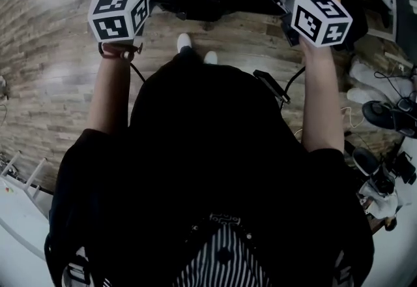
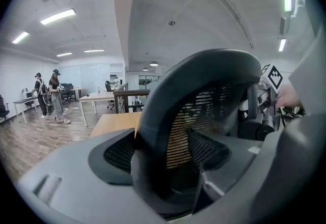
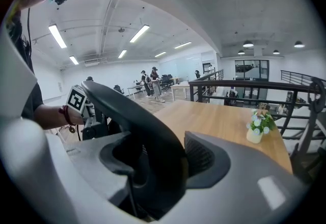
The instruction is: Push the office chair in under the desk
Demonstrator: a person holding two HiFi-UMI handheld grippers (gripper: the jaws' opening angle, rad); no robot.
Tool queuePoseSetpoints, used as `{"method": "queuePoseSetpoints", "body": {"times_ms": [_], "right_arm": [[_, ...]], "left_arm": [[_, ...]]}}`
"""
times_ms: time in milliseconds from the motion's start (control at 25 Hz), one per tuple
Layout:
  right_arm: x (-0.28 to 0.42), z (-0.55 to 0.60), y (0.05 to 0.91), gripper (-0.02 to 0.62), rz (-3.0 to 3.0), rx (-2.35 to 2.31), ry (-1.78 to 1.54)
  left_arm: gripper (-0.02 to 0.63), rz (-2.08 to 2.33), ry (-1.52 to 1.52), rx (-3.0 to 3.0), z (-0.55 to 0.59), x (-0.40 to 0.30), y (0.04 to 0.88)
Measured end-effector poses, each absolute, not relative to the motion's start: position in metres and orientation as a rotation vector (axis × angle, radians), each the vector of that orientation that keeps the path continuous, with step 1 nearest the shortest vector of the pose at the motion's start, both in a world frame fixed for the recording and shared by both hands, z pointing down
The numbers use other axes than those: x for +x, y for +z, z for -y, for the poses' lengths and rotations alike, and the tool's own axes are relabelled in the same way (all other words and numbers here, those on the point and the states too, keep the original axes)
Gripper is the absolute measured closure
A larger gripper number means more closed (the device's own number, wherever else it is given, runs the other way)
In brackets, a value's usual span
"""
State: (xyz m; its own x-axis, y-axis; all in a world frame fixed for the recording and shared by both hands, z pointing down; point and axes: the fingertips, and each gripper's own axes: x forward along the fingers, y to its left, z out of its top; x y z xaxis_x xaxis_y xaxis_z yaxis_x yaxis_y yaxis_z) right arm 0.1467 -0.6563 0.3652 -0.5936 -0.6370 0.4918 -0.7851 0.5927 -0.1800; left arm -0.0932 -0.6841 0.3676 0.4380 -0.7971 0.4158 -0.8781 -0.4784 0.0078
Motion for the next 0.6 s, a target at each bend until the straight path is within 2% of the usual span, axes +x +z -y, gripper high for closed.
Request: {"method": "queuePoseSetpoints", "body": {"times_ms": [600], "right_arm": [[0.142,0.681,0.366,0.336,2.459,1.220,0.509]], "left_arm": [[0.290,1.446,0.527,2.507,0.712,-0.097,0.368]]}}
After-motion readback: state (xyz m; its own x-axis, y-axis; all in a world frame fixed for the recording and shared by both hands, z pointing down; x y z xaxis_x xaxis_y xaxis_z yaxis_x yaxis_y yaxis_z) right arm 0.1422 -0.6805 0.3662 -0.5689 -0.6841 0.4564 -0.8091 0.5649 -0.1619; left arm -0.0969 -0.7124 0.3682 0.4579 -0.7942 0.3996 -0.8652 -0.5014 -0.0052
